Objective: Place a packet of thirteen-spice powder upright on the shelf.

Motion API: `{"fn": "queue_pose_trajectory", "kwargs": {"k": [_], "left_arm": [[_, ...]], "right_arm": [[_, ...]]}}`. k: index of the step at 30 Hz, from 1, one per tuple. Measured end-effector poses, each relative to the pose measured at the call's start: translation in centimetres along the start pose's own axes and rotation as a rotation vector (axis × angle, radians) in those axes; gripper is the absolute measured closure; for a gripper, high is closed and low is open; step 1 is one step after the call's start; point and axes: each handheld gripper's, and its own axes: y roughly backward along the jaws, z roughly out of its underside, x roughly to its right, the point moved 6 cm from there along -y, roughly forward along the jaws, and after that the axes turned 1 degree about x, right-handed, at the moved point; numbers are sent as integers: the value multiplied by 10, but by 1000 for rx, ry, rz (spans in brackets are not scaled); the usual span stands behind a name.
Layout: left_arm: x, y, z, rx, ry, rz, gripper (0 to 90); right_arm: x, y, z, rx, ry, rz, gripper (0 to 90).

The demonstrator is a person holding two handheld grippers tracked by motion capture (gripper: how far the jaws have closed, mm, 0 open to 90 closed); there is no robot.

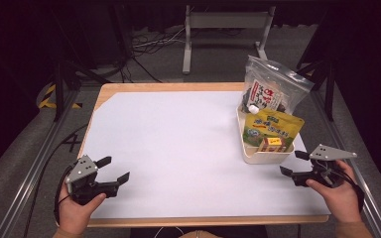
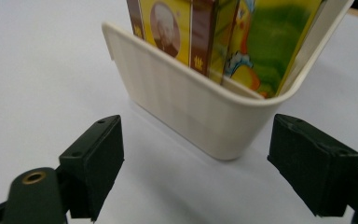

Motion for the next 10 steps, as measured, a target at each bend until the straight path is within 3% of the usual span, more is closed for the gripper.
{"fn": "queue_pose_trajectory", "kwargs": {"k": [10], "left_arm": [[0,-3,4,-23,-9,2,169]], "right_arm": [[0,-3,6,-20,-14,9,178]]}}
